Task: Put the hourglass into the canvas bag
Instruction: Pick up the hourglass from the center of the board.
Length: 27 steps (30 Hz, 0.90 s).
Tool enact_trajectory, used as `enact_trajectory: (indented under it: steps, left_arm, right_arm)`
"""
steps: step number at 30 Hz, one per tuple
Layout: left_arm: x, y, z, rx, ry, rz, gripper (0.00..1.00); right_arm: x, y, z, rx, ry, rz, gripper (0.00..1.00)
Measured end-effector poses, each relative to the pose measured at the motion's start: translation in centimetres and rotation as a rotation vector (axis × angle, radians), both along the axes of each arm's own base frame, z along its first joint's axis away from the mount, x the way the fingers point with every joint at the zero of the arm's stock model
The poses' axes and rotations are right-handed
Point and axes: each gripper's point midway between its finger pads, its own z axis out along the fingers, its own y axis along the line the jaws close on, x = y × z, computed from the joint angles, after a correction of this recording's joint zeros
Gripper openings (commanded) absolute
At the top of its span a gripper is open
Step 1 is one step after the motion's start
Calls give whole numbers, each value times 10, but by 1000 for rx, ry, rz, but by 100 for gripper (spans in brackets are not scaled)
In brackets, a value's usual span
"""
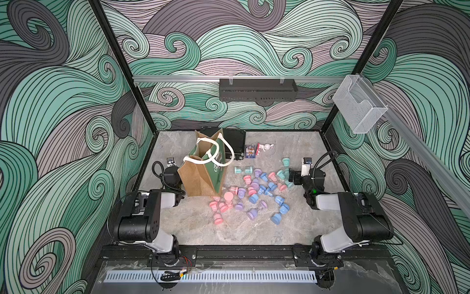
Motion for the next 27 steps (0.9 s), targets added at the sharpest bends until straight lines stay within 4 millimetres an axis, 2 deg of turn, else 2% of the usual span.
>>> enact_trajectory:
  steps: [22, 27]
  left_arm:
    - [0, 0, 0, 0, 0, 1, 99]
    - [-3, 5, 2, 6, 28, 33, 99]
  right_arm:
    - [0, 0, 0, 0, 0, 0, 100]
    - [0, 0, 0, 0, 0, 0, 100]
